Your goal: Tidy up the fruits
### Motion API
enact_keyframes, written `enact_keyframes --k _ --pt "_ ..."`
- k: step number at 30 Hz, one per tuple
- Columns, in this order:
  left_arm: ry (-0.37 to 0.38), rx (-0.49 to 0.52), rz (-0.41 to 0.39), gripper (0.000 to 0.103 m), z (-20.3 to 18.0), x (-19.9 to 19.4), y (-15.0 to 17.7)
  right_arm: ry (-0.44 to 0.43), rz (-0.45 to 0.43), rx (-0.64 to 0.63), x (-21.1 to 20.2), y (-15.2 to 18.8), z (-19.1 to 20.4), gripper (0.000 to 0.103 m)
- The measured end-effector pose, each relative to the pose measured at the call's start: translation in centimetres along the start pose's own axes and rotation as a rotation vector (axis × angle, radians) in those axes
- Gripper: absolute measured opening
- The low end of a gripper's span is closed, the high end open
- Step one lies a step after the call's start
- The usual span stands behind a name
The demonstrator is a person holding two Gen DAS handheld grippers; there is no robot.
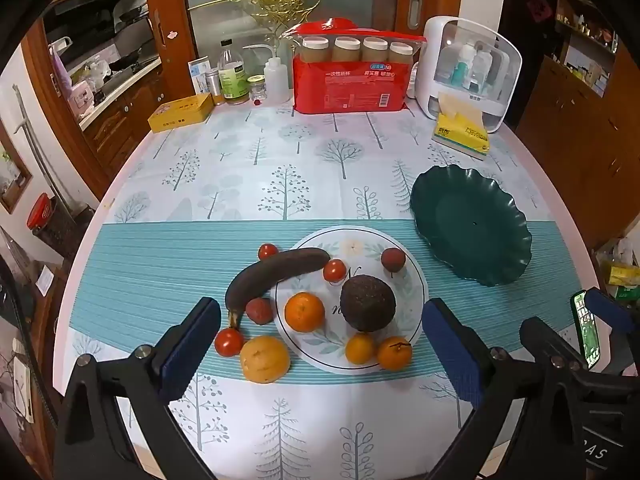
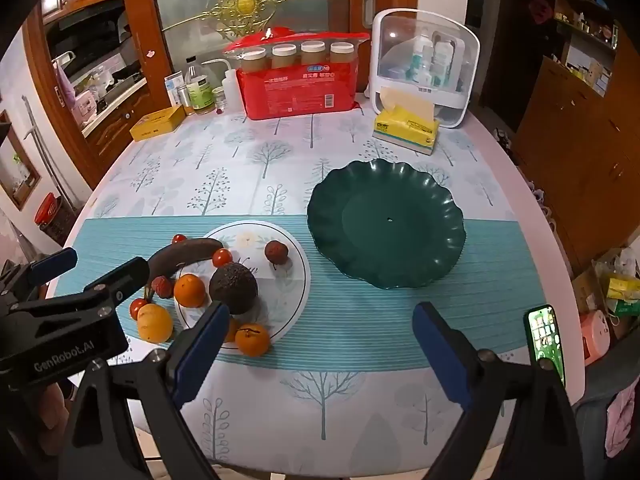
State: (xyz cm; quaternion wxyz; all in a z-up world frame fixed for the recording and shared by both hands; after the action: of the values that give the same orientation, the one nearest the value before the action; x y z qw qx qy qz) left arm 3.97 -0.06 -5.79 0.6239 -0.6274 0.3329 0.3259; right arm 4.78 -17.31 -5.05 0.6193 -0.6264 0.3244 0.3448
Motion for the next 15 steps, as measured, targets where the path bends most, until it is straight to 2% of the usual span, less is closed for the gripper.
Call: enact_keyframes --k 15 --pt "-0.007 0.004 0.029 0.100 -0.3 -0.1 1.2 -0.014 0.007 0.006 0.0 0.8 0.3 0.094"
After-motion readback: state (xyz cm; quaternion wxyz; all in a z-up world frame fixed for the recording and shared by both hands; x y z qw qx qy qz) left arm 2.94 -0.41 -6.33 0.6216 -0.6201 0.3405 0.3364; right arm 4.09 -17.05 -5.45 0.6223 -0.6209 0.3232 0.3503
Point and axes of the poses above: each gripper's, at about its wrist camera, not at the fingertips, and x roughly the way its jaws point, z to its left, y to its underside, the point moved 7 cm from there along x, roughly the way its jaws point
